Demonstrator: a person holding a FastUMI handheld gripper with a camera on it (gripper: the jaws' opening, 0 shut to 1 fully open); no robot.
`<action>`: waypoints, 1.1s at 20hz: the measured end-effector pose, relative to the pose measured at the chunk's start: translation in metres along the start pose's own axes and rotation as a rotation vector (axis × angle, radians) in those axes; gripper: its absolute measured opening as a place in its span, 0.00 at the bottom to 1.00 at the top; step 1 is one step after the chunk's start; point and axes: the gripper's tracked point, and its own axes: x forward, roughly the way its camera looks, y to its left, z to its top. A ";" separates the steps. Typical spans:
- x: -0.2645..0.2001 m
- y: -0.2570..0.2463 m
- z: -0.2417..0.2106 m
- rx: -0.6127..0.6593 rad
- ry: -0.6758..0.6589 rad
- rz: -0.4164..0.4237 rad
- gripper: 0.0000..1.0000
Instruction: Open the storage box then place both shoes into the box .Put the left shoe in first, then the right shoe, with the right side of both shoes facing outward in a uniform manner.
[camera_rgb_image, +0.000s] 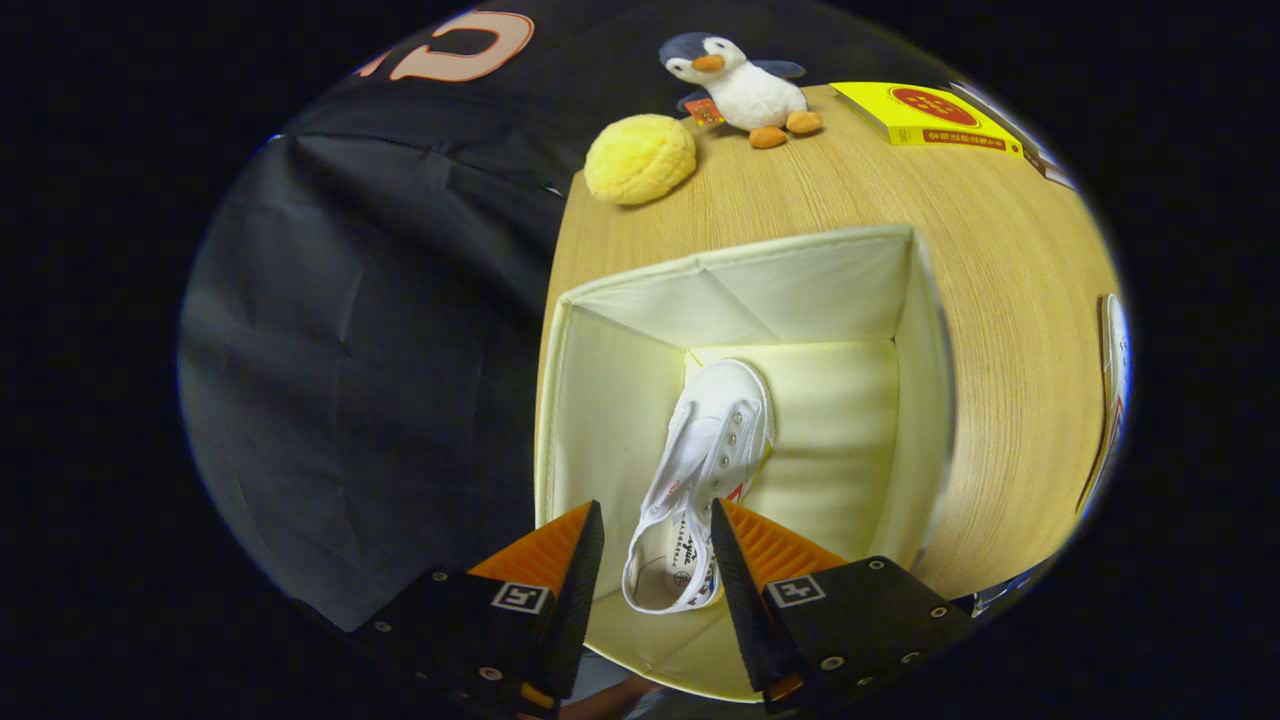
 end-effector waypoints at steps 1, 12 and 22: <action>-0.012 -0.003 0.007 -0.020 -0.030 0.011 0.66; -0.137 -0.137 0.064 -0.114 -0.369 -0.135 0.89; -0.192 -0.323 0.035 -0.108 -0.402 -0.498 0.96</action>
